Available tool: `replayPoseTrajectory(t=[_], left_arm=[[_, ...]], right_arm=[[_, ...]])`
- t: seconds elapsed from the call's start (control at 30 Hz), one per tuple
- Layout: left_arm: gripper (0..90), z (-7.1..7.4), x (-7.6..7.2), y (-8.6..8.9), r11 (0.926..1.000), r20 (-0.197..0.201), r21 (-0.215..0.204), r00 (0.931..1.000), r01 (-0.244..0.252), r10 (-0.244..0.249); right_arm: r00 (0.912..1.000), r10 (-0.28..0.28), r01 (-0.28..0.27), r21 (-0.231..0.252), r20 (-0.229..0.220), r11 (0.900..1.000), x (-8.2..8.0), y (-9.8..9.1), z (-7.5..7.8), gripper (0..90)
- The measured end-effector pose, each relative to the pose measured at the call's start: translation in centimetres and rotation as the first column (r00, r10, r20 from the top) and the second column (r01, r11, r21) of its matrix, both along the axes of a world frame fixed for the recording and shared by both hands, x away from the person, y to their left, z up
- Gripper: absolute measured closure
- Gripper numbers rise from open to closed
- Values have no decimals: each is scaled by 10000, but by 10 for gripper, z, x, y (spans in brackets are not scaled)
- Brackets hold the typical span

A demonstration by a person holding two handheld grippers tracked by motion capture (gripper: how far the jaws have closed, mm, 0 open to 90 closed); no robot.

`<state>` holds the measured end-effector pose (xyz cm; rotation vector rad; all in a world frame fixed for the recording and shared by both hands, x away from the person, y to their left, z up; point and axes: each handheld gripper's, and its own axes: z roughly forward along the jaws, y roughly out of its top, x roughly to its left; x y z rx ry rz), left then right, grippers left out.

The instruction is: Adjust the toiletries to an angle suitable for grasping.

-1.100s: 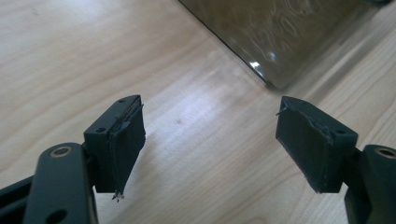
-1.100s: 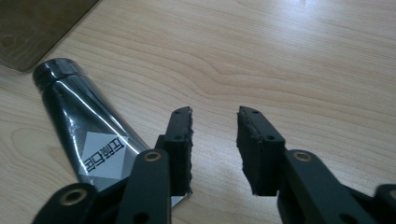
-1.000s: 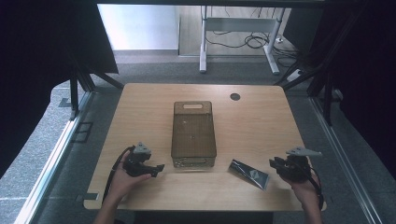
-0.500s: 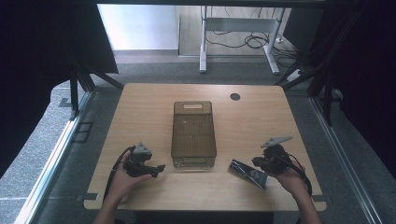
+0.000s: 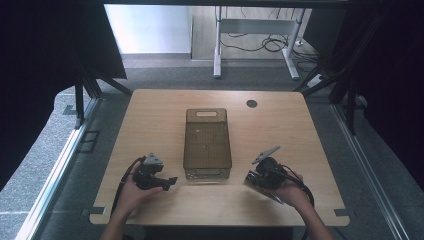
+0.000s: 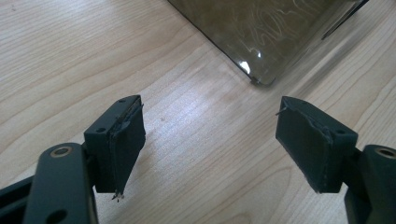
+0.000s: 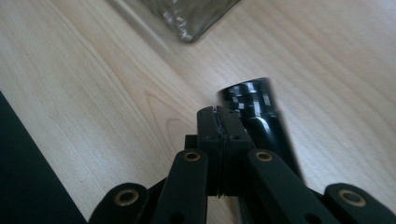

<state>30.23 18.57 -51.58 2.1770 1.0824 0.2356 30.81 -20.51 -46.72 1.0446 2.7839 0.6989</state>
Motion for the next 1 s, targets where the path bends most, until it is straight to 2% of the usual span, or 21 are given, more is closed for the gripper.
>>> replayPoseTrajectory(t=[0.27,0.5,1.0], left_arm=[[243,1,-1,-1,10000,-3,-21,10000,-3,3],[243,-1,0,-3,9999,-46,54,10000,87,-87],[243,-2,0,-2,10000,-69,66,10000,59,-59]], right_arm=[[9995,162,-172,-413,-261,9990,1,11,-15,898],[9992,221,-238,-526,-339,9983,3,17,-20,899],[9999,-41,27,-846,-165,9964,11,22,-28,899]])
